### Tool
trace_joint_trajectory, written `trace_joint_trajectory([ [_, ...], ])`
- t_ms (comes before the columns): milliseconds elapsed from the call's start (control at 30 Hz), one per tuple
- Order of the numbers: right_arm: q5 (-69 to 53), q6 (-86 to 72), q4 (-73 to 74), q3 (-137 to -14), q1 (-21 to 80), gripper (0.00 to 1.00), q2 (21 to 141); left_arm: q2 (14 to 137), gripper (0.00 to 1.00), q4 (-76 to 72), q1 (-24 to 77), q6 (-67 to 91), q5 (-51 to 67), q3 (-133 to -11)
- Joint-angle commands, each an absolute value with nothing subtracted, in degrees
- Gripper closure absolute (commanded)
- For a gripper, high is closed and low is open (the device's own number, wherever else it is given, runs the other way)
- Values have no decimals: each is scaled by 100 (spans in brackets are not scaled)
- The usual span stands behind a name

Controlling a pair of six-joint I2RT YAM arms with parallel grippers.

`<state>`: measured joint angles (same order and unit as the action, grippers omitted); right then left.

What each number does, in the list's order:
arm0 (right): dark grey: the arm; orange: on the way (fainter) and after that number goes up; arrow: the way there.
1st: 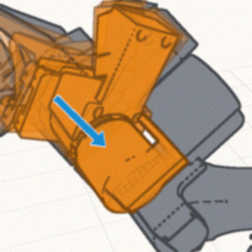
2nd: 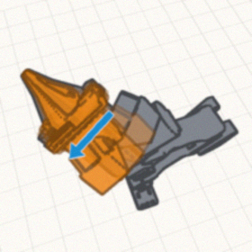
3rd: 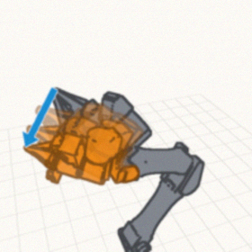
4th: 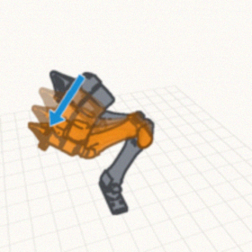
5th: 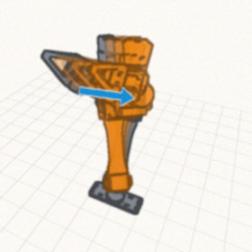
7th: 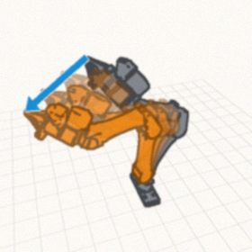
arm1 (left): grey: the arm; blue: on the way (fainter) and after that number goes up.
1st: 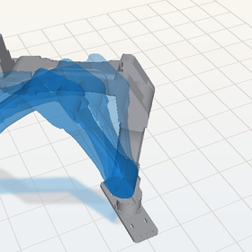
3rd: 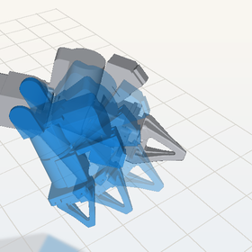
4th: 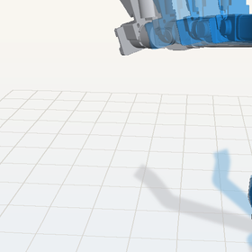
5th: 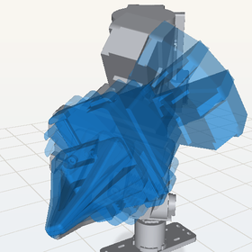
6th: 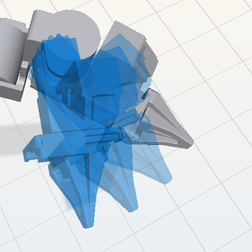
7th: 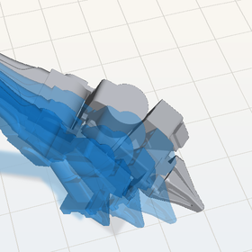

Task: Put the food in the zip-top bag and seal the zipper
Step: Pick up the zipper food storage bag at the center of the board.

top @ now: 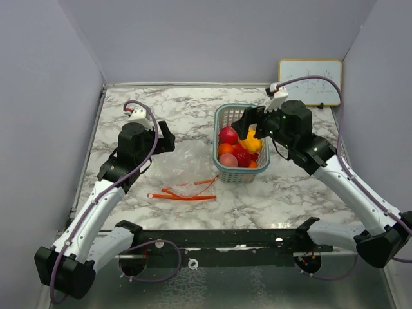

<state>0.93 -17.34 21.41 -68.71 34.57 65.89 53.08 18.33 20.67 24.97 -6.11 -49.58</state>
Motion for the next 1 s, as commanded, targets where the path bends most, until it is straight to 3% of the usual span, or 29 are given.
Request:
trace_joint_trajectory([
  [0, 853, -2104, 2301, -7076, 3472, 1, 6689, 5283, 6, 1807, 2086, 2515, -773, -5014],
  [267, 730, -2186, 2240, -7041, 3472, 1, 6723, 5260, 6, 1839, 2084, 2496, -782, -5073],
  [467, -925, -1317, 1820, -7006, 3629, 1, 7005, 5144, 6, 1897, 2085, 2544, -841, -5065],
  [567, 6, -957, 2290, -7683, 4589, 1, 7659, 5060, 6, 2012, 2084, 2619, -1054, -5048],
  [667, 509, -700, 2426, -8137, 5348, 0, 8148, 4997, 6, 2218, 2088, 2735, -1482, -5110],
  [967, -635, -530, 1834, -7662, 5960, 7, 8539, 4474, 5, 3333, 2084, 3292, -3749, -5689],
])
